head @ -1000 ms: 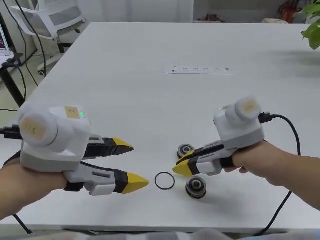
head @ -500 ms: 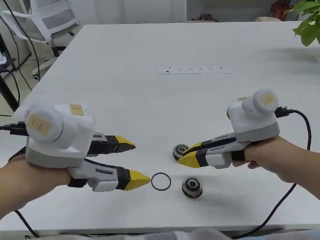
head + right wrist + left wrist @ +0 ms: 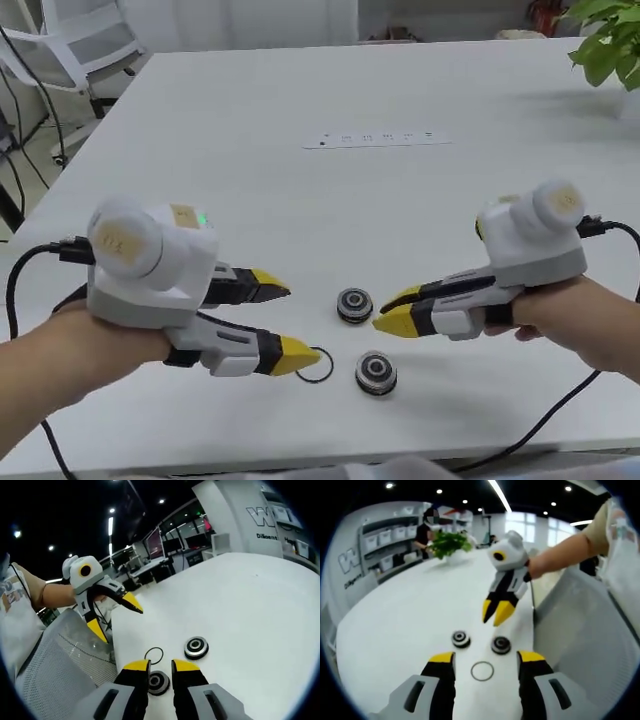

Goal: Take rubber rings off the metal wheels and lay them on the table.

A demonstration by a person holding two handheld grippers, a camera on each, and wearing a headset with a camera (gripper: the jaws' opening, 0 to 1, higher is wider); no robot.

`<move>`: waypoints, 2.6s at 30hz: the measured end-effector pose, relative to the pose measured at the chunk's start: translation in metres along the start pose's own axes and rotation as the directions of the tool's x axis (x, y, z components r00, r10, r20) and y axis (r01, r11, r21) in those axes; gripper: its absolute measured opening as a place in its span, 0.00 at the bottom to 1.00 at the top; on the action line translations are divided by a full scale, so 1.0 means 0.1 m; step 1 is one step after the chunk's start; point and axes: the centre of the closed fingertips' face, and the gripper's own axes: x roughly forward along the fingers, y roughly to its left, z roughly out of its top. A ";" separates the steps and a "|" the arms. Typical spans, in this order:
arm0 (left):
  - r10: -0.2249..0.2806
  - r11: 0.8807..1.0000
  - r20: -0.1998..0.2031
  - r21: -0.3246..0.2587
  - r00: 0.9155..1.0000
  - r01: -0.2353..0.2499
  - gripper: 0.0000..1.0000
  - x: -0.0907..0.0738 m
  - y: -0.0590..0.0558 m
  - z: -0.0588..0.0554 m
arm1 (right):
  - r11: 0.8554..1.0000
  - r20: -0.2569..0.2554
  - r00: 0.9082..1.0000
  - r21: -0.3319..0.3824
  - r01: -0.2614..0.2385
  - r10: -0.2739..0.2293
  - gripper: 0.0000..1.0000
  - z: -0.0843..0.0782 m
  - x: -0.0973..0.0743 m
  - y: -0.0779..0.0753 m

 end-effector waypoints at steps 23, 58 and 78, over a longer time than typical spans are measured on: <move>-0.073 0.997 -0.053 0.008 0.996 0.073 0.45 0.40 -0.09 -0.10 | 0.999 -0.069 0.998 -0.037 -0.011 0.009 0.16 -0.39 0.01 0.08; -0.151 0.987 -0.126 0.036 0.980 0.157 0.30 0.84 -0.32 -0.22 | 0.990 -0.131 0.991 -0.143 -0.011 -0.008 0.19 -0.61 0.07 0.05; -0.127 0.986 -0.122 0.091 0.984 0.139 0.18 0.90 -0.35 -0.22 | 0.989 -0.128 0.992 -0.149 -0.011 -0.008 0.20 -0.61 0.10 0.06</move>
